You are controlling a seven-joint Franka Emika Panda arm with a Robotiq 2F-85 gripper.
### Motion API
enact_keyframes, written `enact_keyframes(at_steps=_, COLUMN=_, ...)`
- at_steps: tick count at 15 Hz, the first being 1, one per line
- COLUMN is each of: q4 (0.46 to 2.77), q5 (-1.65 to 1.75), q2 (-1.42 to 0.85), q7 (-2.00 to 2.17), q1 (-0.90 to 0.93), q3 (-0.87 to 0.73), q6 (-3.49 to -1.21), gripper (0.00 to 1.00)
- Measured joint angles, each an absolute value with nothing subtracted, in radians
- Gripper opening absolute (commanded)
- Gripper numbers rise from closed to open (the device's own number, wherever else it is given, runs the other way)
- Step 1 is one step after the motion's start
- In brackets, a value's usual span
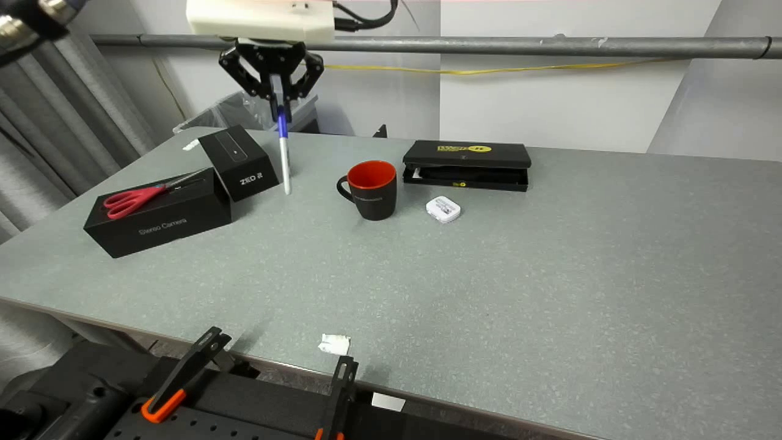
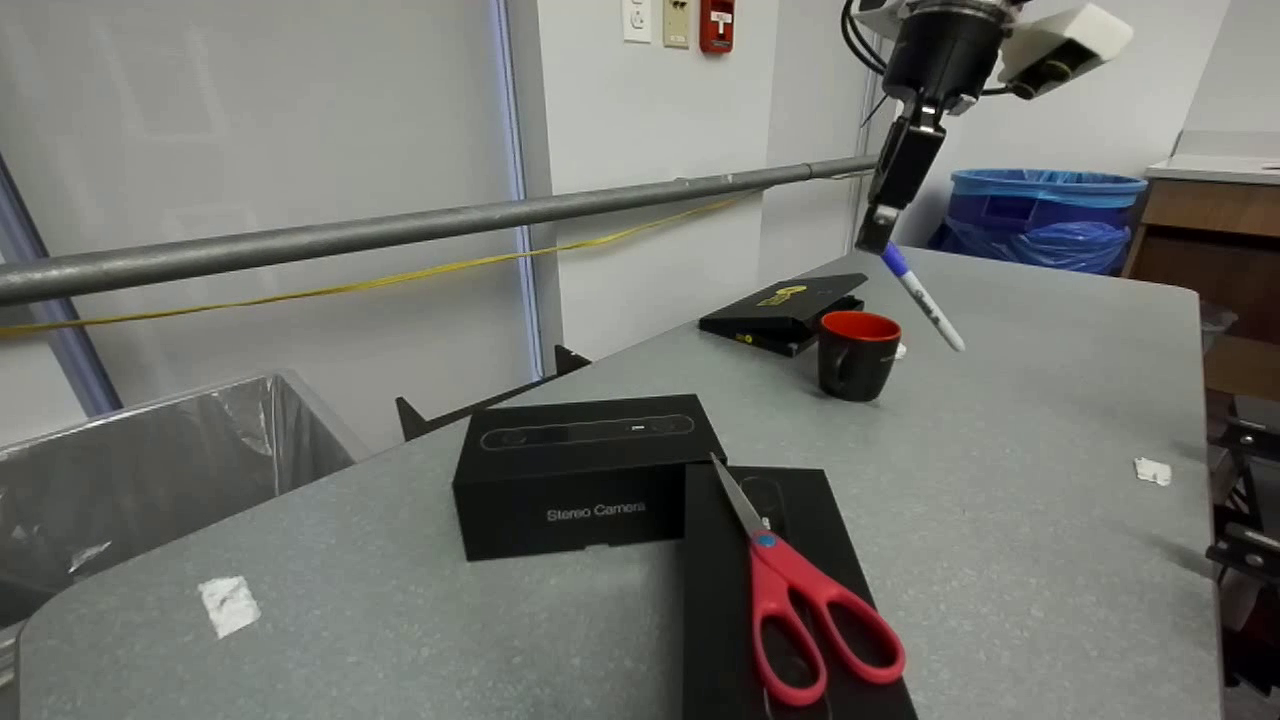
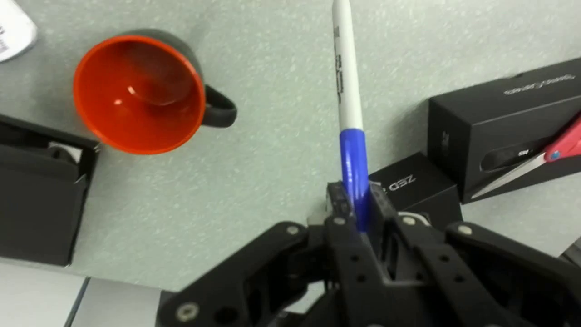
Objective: Remove the pen from the mug cup and out on the table
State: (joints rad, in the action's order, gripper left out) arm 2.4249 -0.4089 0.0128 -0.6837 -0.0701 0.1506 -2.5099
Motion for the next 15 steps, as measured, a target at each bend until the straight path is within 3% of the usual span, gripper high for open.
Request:
enact_keyframes(at_steps=8, q4=2.39, q5=-0.266, q2=-0.303, q7=-0.624, q1=0.002, q3=0.148, q6=-2.553, gripper=0.02)
enact_keyframes(at_steps=9, q4=2.377, q5=-0.234, q2=-0.336, q7=-0.609, q1=0.003, q3=0.148, q6=-2.562, gripper=0.22)
enact_keyframes(at_steps=10, q4=2.365, q5=-0.204, q2=-0.361, q7=-0.594, q1=0.003, q3=0.148, q6=-2.571, gripper=0.36)
enact_keyframes(at_steps=15, q4=2.32, q5=-0.087, q2=-0.419, q7=-0.525, q1=0.006, q3=0.148, q6=-2.584, gripper=0.75)
